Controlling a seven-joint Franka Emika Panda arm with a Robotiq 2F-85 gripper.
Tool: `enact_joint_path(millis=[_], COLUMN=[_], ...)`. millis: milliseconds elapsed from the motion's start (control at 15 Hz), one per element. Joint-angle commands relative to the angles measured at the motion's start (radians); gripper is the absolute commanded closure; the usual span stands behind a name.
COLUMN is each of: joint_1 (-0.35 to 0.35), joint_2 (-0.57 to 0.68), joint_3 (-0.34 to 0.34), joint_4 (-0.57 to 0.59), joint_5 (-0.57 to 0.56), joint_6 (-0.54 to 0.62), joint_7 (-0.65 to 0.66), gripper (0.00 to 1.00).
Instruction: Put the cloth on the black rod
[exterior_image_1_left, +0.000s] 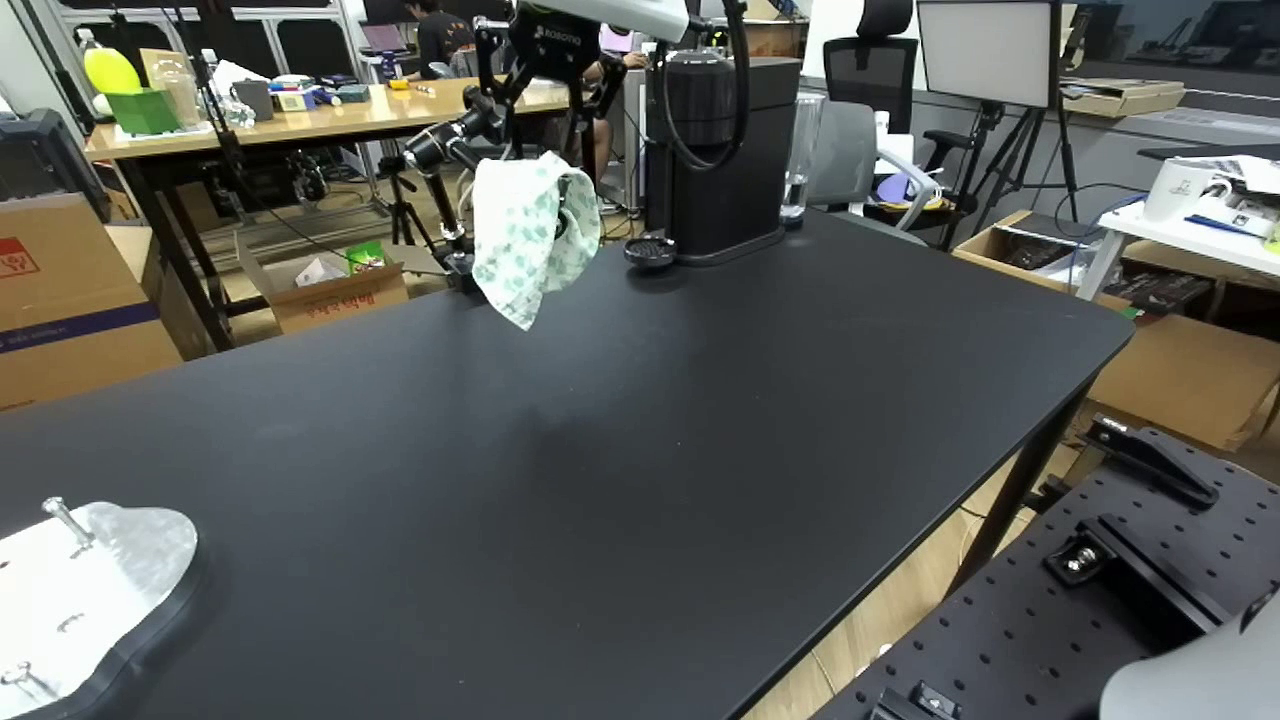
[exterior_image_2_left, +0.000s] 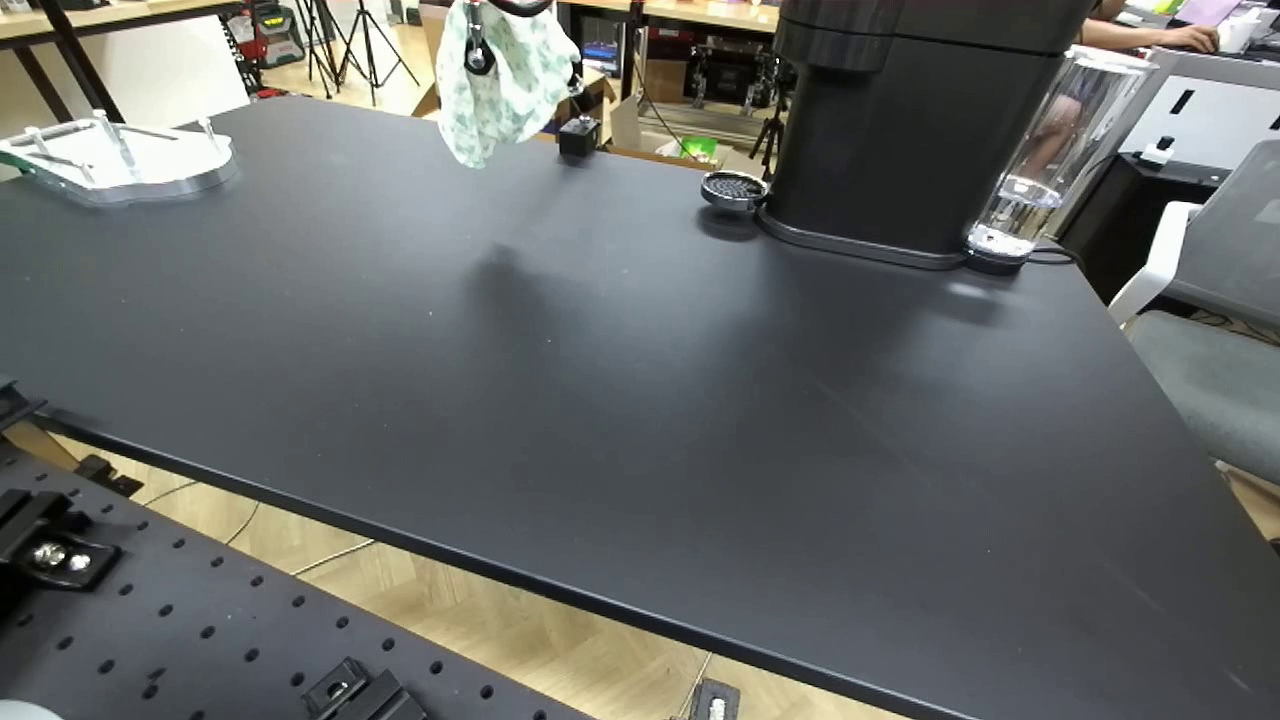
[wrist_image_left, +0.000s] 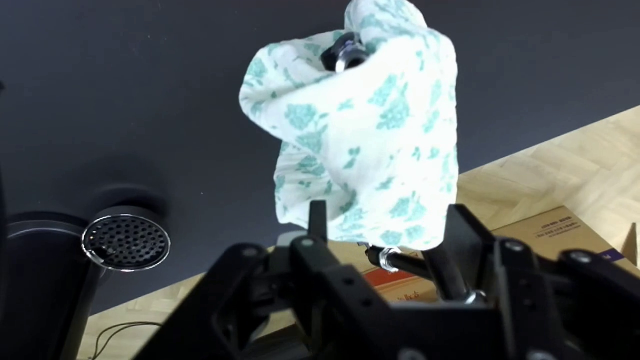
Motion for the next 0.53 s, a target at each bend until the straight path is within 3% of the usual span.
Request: enact_joint_path(millis=[0,133,467], joint_1=[-0.004,-0.008,-0.012], joint_2=[-0.052,-0.090,-0.217], joint_3=[0.008,0.015,0.003], joint_4=[-0.005,-0.008,-0.050], joint_5=[0.028,0.052,0.069], joint_6=[-0.046,-0.126,-0.424], joint_7=[0.013,-0.008,-0.046], gripper=[0.06,0.00,0.00])
